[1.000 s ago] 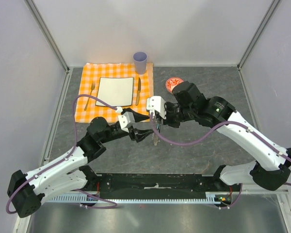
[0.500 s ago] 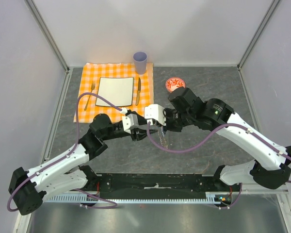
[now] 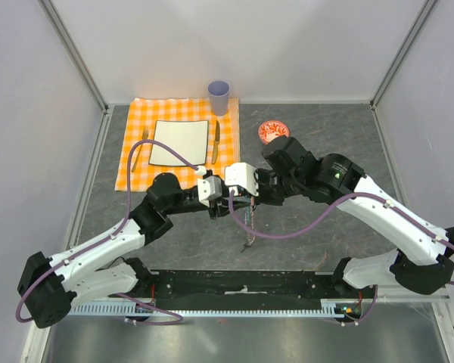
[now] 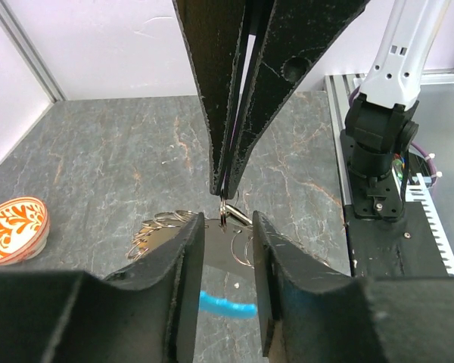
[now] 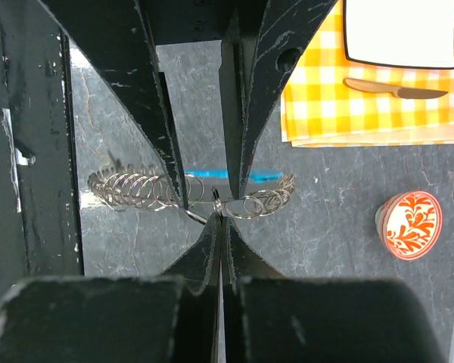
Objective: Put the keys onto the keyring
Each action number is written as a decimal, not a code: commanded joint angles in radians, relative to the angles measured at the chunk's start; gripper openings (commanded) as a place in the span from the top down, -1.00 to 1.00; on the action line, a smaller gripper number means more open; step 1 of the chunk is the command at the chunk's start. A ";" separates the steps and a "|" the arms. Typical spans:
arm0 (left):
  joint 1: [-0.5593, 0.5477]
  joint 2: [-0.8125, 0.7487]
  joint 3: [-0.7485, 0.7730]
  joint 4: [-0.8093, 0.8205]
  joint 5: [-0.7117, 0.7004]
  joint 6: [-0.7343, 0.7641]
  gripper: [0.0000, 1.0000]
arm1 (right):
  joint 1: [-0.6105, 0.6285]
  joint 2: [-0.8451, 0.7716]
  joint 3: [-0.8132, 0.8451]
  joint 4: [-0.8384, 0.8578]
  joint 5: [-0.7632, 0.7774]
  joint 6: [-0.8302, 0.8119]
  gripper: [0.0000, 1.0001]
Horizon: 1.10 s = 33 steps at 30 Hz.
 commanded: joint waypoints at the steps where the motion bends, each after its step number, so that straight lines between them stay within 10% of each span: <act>1: -0.005 0.007 0.041 0.064 0.031 -0.013 0.28 | 0.007 -0.016 -0.004 0.053 -0.003 -0.010 1.00; 14: -0.005 0.033 0.049 0.076 0.062 -0.042 0.96 | 0.009 -0.023 -0.032 0.067 -0.024 -0.012 1.00; 22: -0.005 0.007 0.018 0.091 -0.001 -0.049 0.97 | 0.007 -0.105 -0.110 0.187 0.034 0.048 0.98; 29: -0.004 -0.041 -0.046 0.182 -0.093 -0.071 0.96 | 0.003 -0.243 -0.268 0.355 0.098 0.117 0.34; 33: -0.004 -0.059 -0.081 0.248 -0.142 -0.091 0.96 | -0.010 -0.324 -0.351 0.440 0.118 0.155 0.33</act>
